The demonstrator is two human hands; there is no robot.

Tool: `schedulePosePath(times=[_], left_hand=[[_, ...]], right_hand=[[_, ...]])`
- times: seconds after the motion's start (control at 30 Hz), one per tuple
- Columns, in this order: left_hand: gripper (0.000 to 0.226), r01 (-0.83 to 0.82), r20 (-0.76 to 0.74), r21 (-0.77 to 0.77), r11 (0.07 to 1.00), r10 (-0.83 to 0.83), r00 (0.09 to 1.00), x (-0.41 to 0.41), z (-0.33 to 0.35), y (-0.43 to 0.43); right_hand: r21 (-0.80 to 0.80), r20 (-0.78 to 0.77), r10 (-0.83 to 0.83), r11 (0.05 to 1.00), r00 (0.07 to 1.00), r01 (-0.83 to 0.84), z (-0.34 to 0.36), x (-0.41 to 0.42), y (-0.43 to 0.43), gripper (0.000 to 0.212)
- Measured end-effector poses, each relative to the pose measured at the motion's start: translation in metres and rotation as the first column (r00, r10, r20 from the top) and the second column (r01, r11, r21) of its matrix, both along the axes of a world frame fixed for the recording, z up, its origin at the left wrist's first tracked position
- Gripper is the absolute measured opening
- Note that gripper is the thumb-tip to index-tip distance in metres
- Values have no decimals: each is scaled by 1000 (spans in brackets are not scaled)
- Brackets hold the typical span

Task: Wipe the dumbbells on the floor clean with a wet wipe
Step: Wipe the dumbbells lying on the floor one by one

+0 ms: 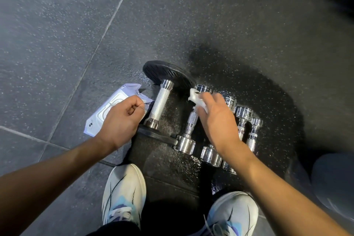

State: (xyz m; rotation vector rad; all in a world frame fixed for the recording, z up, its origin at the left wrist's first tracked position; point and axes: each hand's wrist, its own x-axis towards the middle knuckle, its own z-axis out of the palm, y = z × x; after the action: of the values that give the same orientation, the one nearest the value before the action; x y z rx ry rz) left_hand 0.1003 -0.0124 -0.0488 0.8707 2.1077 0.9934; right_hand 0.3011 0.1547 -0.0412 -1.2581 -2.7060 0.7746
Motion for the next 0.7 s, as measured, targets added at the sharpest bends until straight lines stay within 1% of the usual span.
schedulePosePath(times=[0.03,0.07,0.1,0.17,0.2,0.27,0.33,0.37,0.4,0.43,0.47,0.5,0.53,0.57,0.6,0.67,0.7], left_hand=[[23,-1,3,-1,1000,1,1000,0,0,0],[23,-3,5,0,1000,3,1000,0,1,0],[24,-3,4,1,1000,3,1000,0,0,0],[23,1,9,6,1000,-1,1000,0,0,1],[23,1,15,10,1000,-1,1000,0,-1,0],[22,0,18,14,1000,0,1000,0,-3,0],[22,4,2,7,1000,-4,1000,0,-4,-1],[22,5,0,7,1000,-5,1000,-1,-5,-1],[22,4,4,9,1000,-5,1000,-1,-5,-1],[21,4,9,12,1000,-4,1000,-1,-5,-1],[22,3,9,13,1000,-4,1000,-1,-5,-1],[23,4,5,13,1000,-4,1000,-1,-5,0],[24,3,2,12,1000,-3,1000,-1,-4,0],[25,1,4,13,1000,-1,1000,0,-4,0],[26,0,8,16,1000,0,1000,0,-3,0],[27,8,-2,15,1000,-8,1000,0,-3,0],[28,13,-11,15,1000,-13,1000,-1,-3,0]], right_hand=[[49,43,81,995,996,-84,-6,1,-3,27],[65,102,152,985,983,-159,-15,4,-7,31],[56,147,202,976,968,-212,-21,8,-11,37],[-10,194,247,968,949,-250,-28,15,-15,44],[-70,182,260,965,948,-251,-27,17,-16,44],[-208,112,362,919,926,-334,-24,21,-15,41],[-266,126,474,863,872,-431,-20,23,-17,42],[-246,134,509,848,850,-469,-20,24,-16,42],[-223,141,496,859,857,-461,-19,23,-14,40],[-162,158,457,887,876,-433,-18,22,-10,38],[-56,198,405,914,892,-402,-19,20,-5,36],[3,213,332,940,919,-341,-18,18,0,36],[11,173,264,963,949,-270,-21,16,4,36],[-17,97,205,979,974,-205,-25,13,7,38],[-36,79,186,982,979,-184,-27,10,7,40],[-7,108,221,975,969,-222,-33,6,-4,39],[-19,120,238,971,964,-237,-34,6,-10,37]])
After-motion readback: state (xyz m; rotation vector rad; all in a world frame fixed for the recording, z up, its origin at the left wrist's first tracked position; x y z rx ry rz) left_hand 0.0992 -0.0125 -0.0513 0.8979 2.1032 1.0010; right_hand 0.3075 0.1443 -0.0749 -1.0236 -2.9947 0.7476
